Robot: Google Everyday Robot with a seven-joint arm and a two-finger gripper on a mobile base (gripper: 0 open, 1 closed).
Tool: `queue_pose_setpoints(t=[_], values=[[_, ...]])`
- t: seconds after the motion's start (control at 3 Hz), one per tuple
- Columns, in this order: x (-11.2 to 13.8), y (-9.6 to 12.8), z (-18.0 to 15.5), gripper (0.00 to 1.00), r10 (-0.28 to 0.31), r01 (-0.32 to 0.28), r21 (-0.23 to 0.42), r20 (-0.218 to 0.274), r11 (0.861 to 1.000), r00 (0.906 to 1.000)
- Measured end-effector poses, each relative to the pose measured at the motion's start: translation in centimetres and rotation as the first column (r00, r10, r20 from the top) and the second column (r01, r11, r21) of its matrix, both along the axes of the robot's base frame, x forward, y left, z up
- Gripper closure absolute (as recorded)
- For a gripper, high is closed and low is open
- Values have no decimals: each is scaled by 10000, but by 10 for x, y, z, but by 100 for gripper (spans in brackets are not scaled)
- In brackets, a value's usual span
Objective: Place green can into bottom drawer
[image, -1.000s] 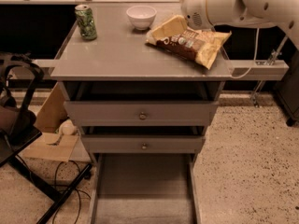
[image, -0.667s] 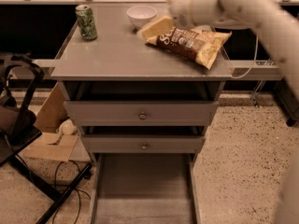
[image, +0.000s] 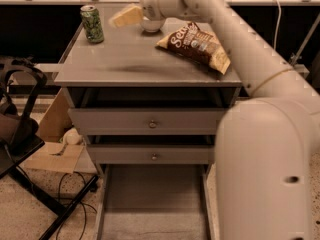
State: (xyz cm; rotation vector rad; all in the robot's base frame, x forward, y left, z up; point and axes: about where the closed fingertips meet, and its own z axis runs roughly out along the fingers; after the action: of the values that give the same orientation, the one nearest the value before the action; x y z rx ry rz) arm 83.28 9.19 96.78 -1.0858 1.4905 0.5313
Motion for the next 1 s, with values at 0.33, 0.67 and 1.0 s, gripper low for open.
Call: queue_pose_setpoints(t=[0.33,0.67,1.0], values=[[24,53,3,0,-553,555,79,-287,9984,9981],[56,98,-18,0,-1396,1512,774,-1380,9855,9806],[53,97,-18,0,-1339,1477,825,-1526,9856,9792]])
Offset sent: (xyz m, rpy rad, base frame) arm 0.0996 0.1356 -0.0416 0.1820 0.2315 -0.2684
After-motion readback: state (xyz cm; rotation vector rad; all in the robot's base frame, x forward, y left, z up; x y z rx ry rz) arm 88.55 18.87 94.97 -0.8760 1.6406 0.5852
